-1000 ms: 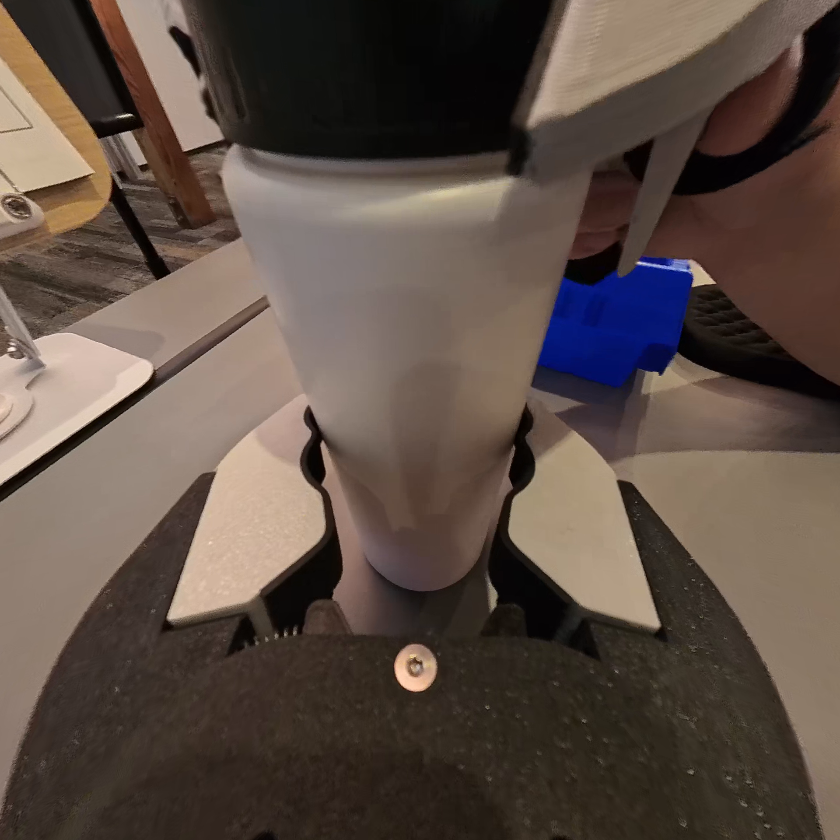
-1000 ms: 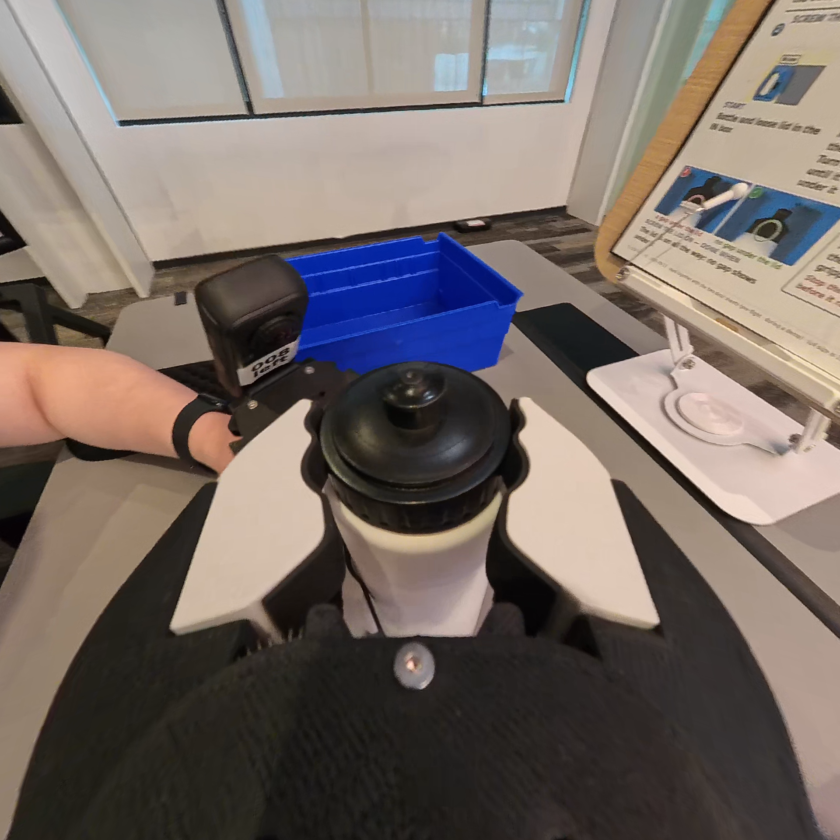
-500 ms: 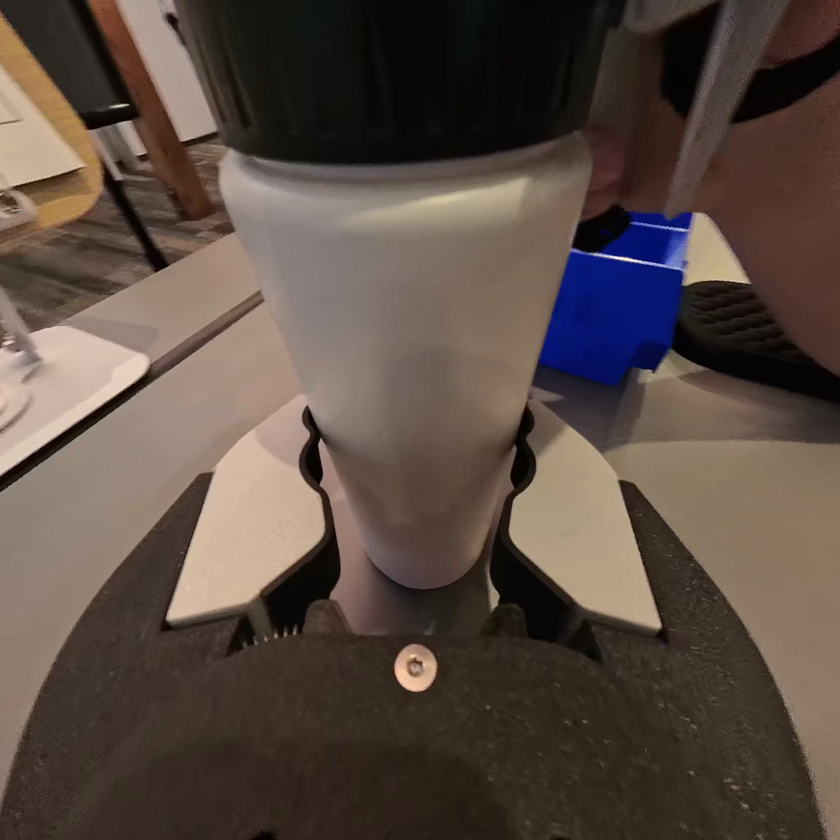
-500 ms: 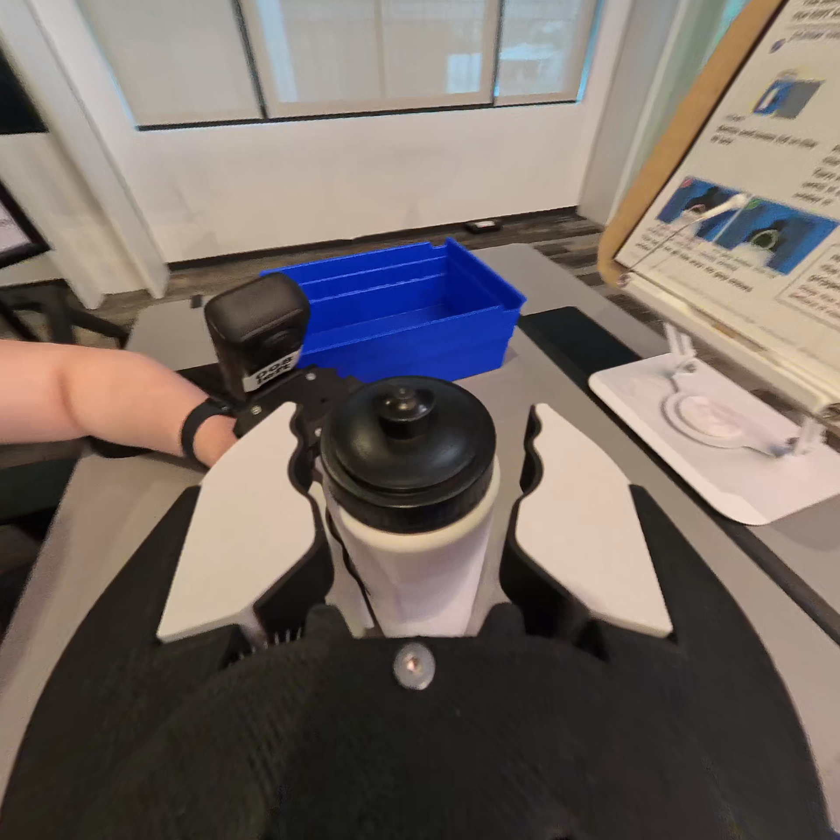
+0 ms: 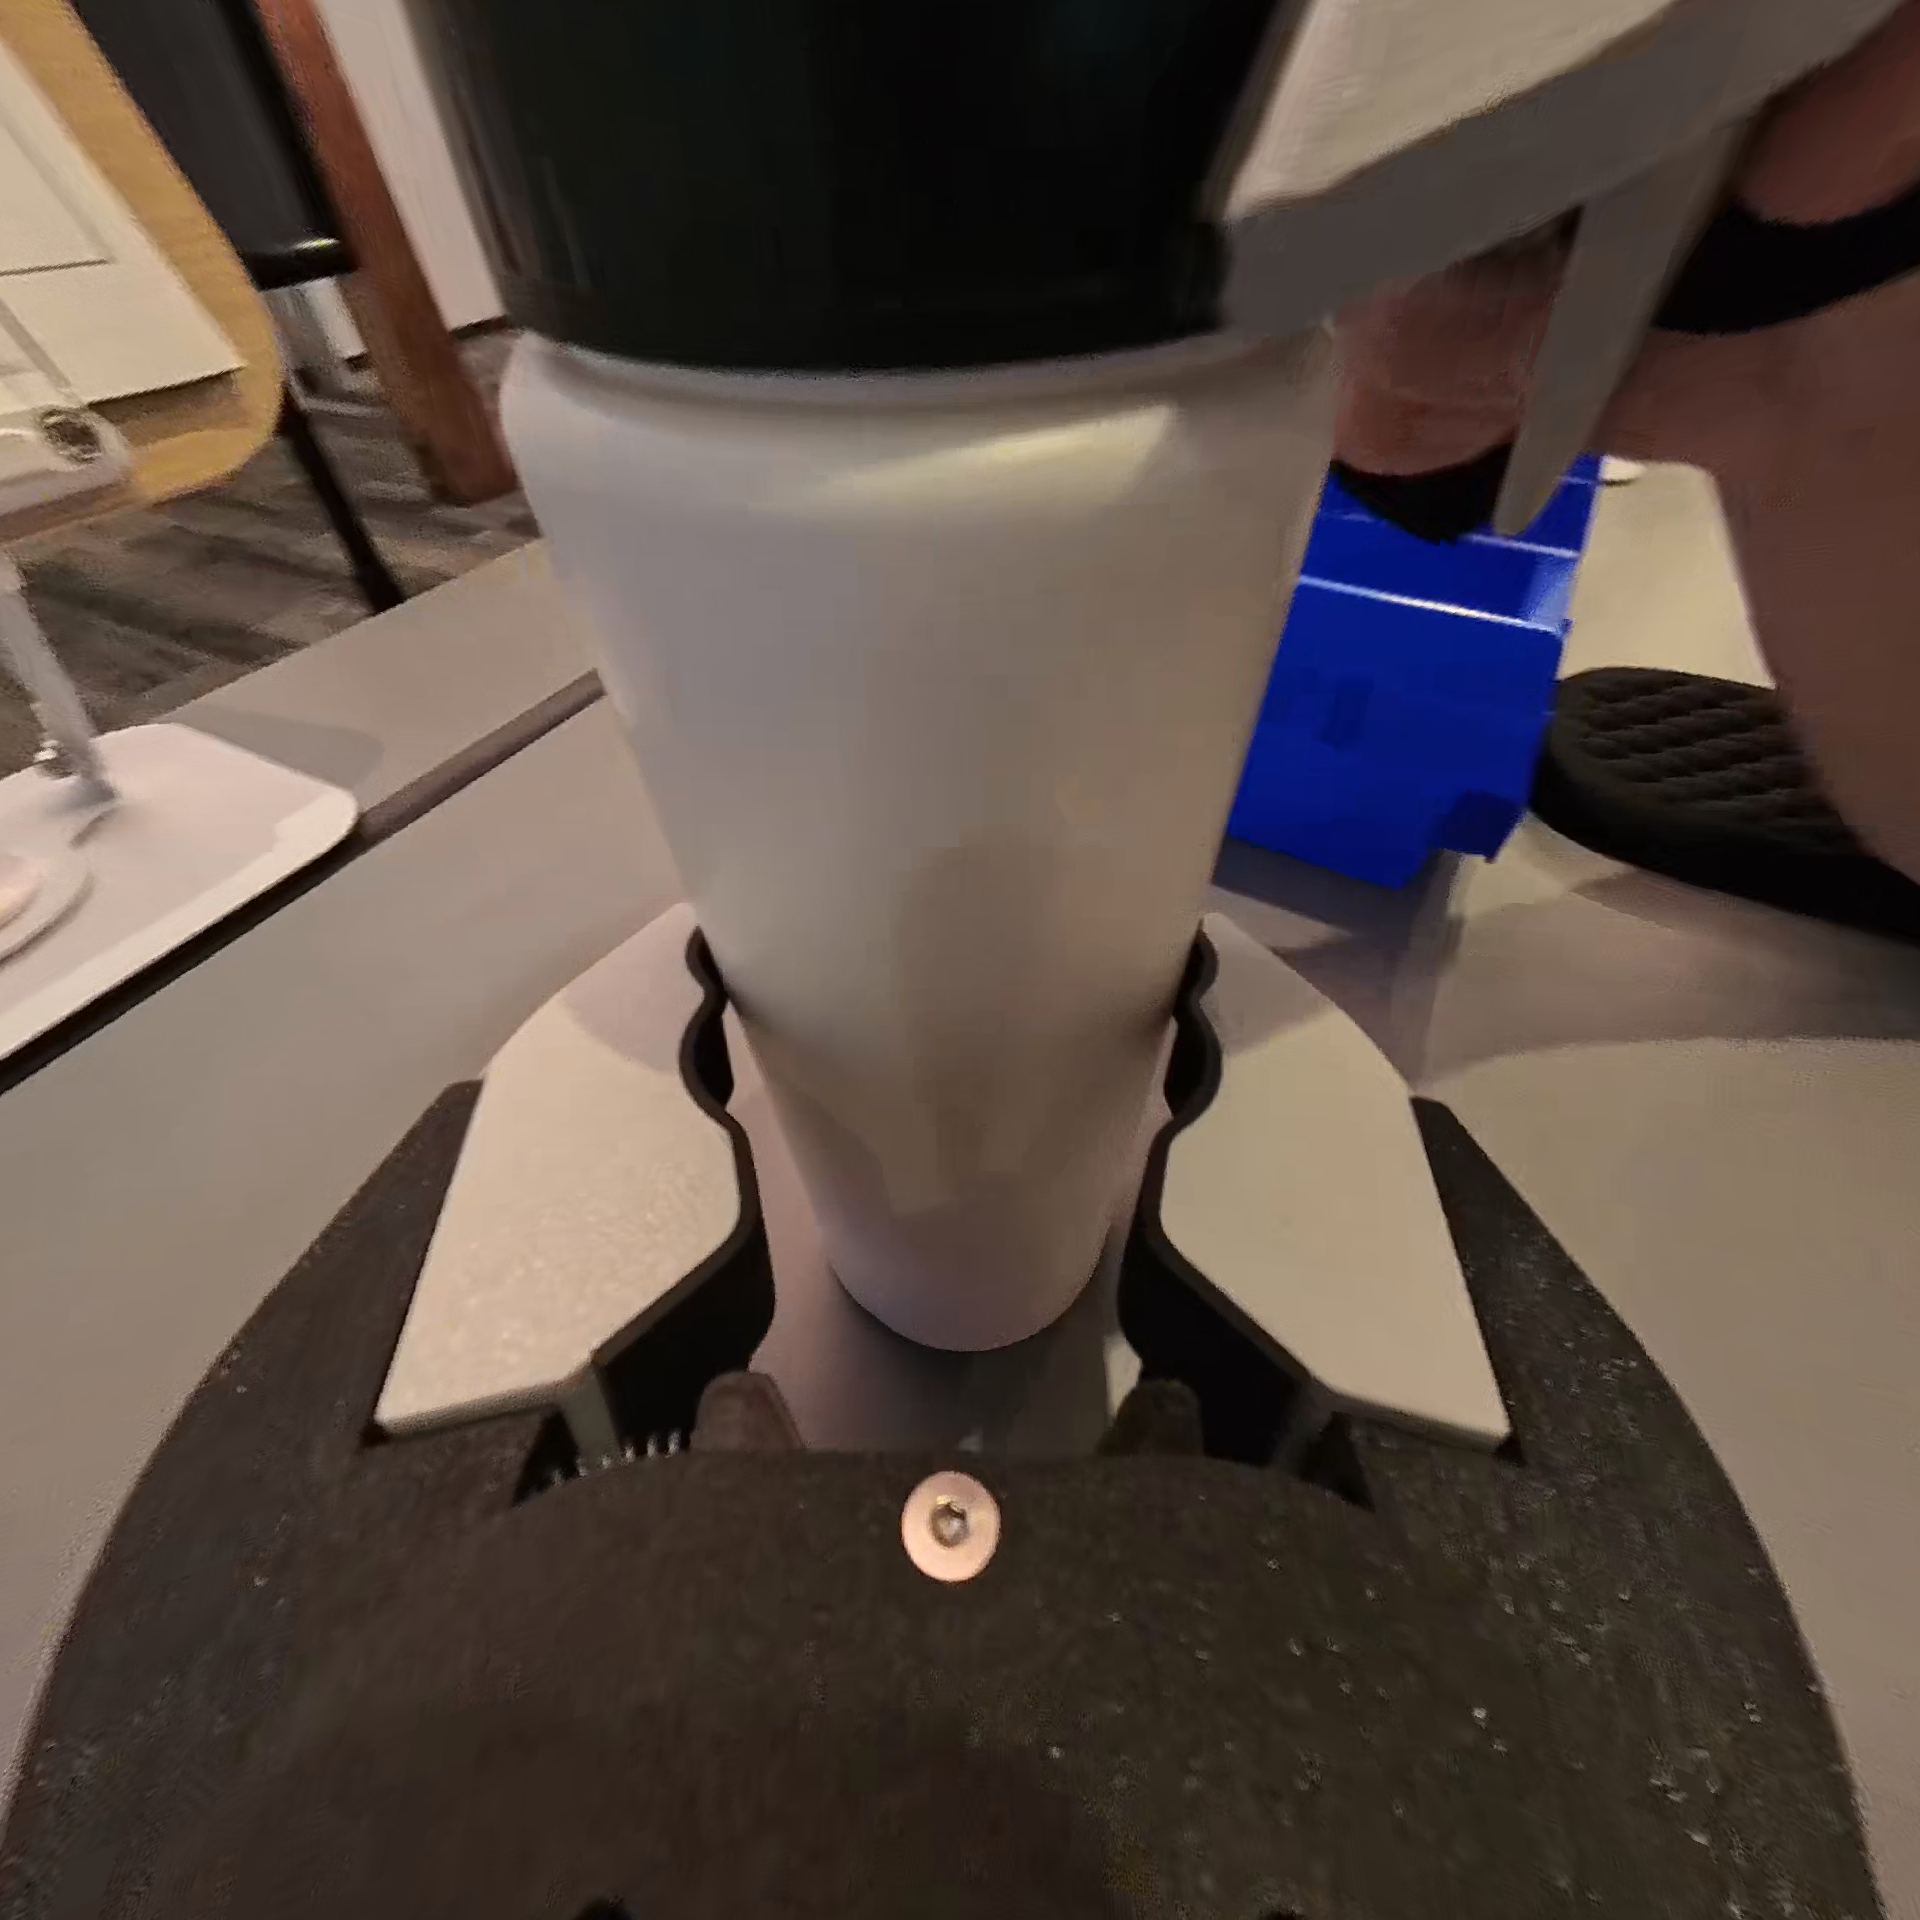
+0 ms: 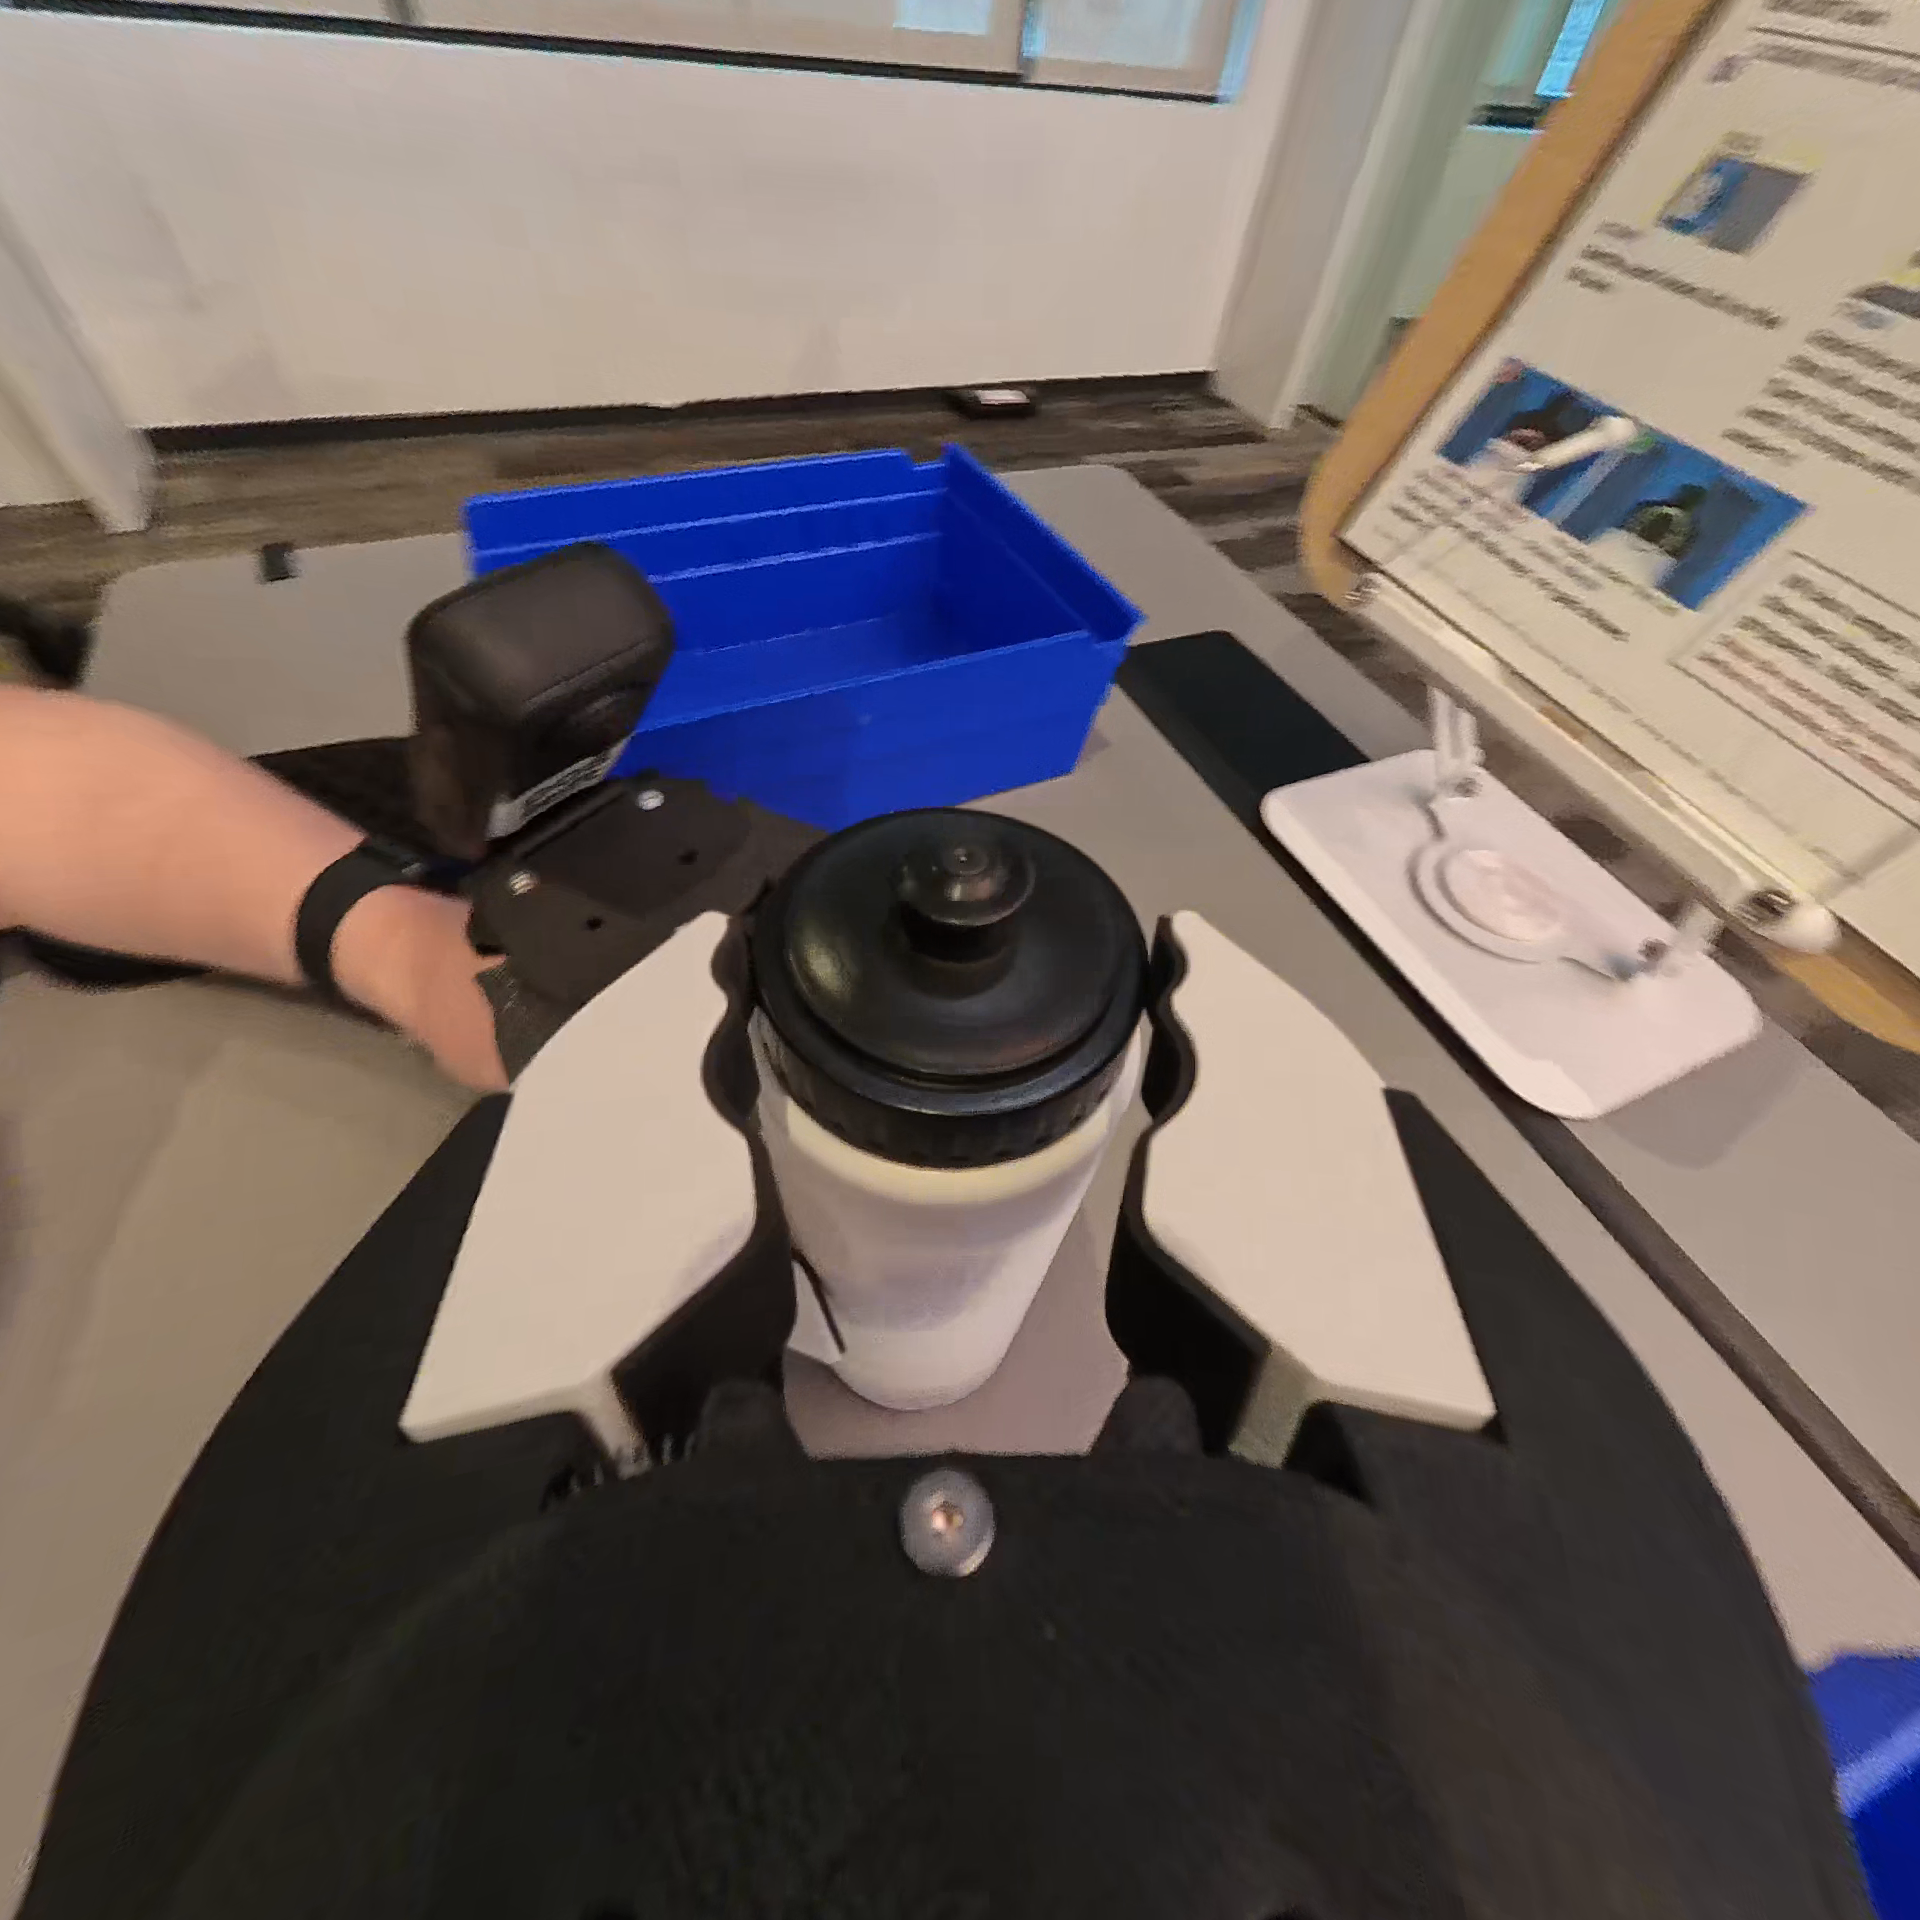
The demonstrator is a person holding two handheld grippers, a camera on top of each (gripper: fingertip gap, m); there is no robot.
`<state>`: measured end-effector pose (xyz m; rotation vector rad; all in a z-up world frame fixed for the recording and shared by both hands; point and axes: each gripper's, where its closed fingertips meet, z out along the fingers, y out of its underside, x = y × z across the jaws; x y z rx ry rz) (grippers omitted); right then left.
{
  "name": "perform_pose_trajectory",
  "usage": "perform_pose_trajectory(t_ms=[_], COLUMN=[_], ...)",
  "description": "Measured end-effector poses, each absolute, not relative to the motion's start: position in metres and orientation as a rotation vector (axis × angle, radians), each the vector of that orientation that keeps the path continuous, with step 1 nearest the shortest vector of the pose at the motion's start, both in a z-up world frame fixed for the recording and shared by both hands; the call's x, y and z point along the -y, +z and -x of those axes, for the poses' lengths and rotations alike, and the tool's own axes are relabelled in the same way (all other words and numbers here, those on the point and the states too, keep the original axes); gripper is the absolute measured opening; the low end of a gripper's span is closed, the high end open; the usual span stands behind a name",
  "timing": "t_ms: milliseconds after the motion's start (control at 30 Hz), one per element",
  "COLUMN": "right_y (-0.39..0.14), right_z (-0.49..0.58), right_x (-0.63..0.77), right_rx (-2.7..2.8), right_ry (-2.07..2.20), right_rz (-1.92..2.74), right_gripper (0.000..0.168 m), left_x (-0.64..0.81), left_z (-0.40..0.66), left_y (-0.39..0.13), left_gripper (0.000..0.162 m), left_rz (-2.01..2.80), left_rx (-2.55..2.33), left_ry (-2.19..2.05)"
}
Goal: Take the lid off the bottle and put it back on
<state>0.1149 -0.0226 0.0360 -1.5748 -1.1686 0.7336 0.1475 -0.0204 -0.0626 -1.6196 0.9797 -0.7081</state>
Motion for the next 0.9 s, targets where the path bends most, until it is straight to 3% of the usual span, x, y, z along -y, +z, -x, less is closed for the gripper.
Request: perform_pose_trajectory(t_ms=[300, 367, 433, 533, 667, 800, 900], right_y=[0.04, 0.04, 0.043, 0.052, 0.047, 0.038, 0.037], right_z=[-0.125, -0.123, -0.118, -0.113, -0.112, -0.106, -0.106], right_x=[0.06, 0.051, 0.041, 0.03, 0.011, 0.011, 0.012], right_rx=[1.411, 1.359, 1.288, 1.162, 0.922, 0.85, 0.901], right_ry=[1.088, 1.054, 0.97, 0.806, 0.618, 0.637, 0.661], right_rz=[1.299, 1.34, 1.379, 1.403, 1.555, 1.588, 1.585], right_gripper=[0.075, 0.074, 0.088, 0.091, 0.09, 0.073, 0.072], left_x=[0.057, 0.045, 0.035, 0.023, 0.009, 0.006, 0.006], left_z=[-0.166, -0.163, -0.158, -0.148, -0.132, -0.129, -0.13], left_y=[-0.062, -0.062, -0.062, -0.062, -0.062, -0.063, -0.063], left_gripper=[0.084, 0.084, 0.084, 0.084, 0.084, 0.084, 0.084], left_rz=[1.489, 1.523, 1.562, 1.615, 1.67, 1.679, 1.681], left_rx=[-1.221, -1.133, -1.087, -0.995, -0.873, -0.843, -0.86], left_ry=[-0.895, -0.811, -0.705, -0.614, -0.549, -0.531, -0.551])
